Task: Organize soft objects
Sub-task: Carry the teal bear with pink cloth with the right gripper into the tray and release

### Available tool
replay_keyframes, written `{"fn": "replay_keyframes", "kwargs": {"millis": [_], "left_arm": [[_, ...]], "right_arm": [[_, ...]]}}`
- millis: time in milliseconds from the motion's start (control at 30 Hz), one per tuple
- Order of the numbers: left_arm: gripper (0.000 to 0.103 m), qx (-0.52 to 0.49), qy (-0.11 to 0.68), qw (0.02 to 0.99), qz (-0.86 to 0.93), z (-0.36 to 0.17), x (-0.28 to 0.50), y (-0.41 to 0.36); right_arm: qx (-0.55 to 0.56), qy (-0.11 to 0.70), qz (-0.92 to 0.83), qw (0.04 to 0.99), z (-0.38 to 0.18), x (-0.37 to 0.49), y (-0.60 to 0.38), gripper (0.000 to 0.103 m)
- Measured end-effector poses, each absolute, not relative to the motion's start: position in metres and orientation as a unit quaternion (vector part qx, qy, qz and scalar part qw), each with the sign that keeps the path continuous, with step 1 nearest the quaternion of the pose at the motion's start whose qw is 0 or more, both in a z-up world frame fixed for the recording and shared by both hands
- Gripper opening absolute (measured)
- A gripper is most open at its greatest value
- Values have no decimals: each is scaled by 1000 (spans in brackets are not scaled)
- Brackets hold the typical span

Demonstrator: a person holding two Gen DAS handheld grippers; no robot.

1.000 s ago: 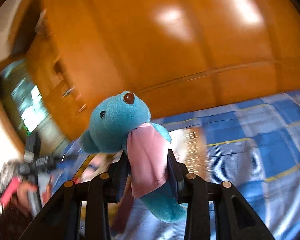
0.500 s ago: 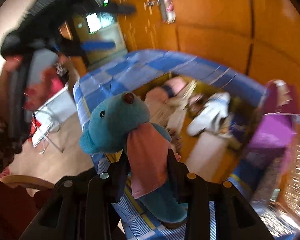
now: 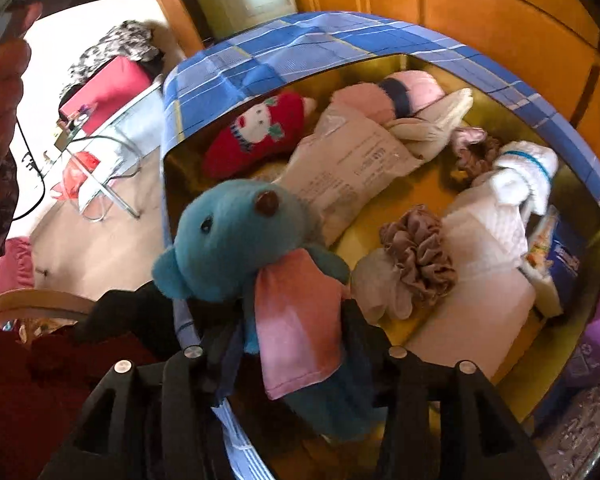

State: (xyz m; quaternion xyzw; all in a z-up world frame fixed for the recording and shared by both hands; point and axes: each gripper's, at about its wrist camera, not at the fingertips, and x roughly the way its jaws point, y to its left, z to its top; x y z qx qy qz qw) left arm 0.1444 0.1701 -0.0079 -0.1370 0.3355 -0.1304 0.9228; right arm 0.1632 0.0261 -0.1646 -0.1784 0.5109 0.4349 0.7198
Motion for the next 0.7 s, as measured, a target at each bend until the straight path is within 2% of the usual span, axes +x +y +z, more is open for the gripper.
{"fn": "replay_keyframes", "kwargs": {"millis": [333, 467, 500, 533, 567, 700], "left_arm": [[103, -101, 327, 938, -63, -9, 142, 161], [103, -108, 338, 934, -49, -13, 143, 162], [103, -106, 339, 934, -44, -13, 142, 162], [103, -103, 340, 934, -38, -14, 141, 161], [103, -100, 340, 935, -34, -13, 140, 160], [103, -81, 341, 936, -19, -13, 138, 154]], "right_arm": [[-64, 490, 410, 767, -137, 150, -27, 49], [-41, 508, 406, 759, -136, 147, -24, 49], [-38, 509, 409, 757, -135, 146, -26, 47], [-36, 514, 413, 751, -136, 146, -24, 35], [-35, 518, 417, 746, -138, 145, -23, 30], [-26, 539, 447, 714, -149, 146, -5, 29]]}}
